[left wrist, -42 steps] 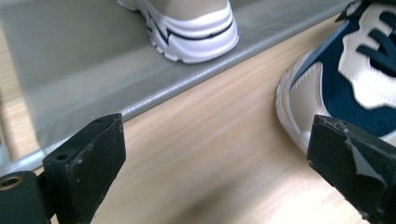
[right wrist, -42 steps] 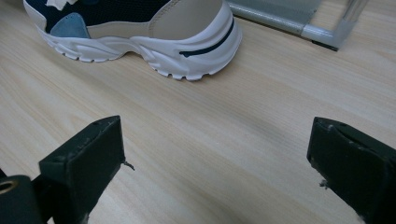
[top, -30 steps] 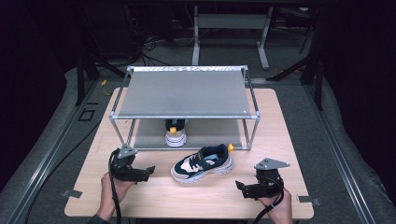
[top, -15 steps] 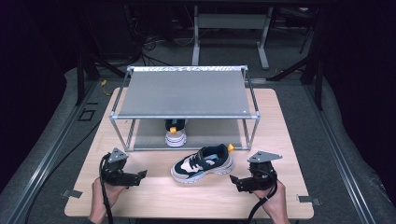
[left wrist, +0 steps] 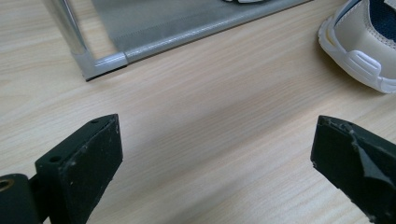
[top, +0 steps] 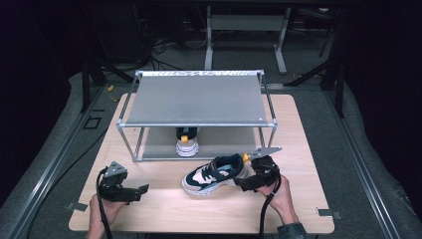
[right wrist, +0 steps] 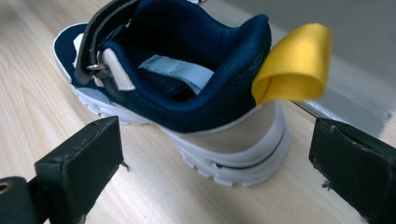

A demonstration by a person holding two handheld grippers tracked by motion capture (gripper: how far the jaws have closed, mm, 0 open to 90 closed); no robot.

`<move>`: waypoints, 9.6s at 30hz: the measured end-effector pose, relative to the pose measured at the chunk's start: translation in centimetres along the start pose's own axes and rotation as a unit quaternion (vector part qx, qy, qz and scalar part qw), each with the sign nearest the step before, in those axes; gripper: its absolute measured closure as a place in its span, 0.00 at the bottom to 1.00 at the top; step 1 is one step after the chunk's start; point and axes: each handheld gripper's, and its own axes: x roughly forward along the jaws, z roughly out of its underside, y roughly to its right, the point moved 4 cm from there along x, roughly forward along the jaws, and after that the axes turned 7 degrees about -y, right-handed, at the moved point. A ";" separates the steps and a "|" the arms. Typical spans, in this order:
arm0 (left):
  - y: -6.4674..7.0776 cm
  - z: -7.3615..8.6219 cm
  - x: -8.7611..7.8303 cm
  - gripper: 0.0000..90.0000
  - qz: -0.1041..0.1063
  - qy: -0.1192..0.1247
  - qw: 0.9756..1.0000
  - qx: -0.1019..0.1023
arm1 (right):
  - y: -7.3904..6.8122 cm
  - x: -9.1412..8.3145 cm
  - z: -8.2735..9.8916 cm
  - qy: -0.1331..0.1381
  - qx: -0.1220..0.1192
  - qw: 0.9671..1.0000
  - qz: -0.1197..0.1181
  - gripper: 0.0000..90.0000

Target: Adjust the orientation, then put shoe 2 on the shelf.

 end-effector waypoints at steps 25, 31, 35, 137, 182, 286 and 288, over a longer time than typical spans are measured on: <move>-0.8 1.7 -1.8 0.01 0.028 0.032 0.999 -0.009 | -5.0 0.8 2.1 -0.003 -0.052 0.997 -0.063 0.05; -1.3 2.3 -1.0 0.00 0.028 0.021 0.999 -0.017 | -3.9 -0.6 1.2 0.039 -0.066 0.997 -0.032 0.04; -1.5 2.3 -0.9 0.00 0.031 0.022 0.999 -0.024 | -3.1 0.6 -0.7 0.030 -0.101 0.993 -0.050 0.00; 0.2 0.8 -1.8 0.00 0.017 0.026 0.999 -0.017 | -2.4 -2.9 1.4 0.069 0.036 0.994 0.071 0.32; 0.2 0.3 -0.7 0.00 0.011 0.021 1.000 -0.002 | -1.8 1.7 -4.8 0.052 0.113 0.982 0.143 0.31; -0.5 0.9 -0.8 0.00 0.011 0.021 1.000 -0.007 | -4.0 8.6 -9.2 0.065 0.134 0.982 0.119 0.65; -0.4 0.9 -0.8 0.00 0.012 0.021 1.000 -0.006 | -3.9 8.7 -9.3 0.065 0.136 0.981 0.126 0.65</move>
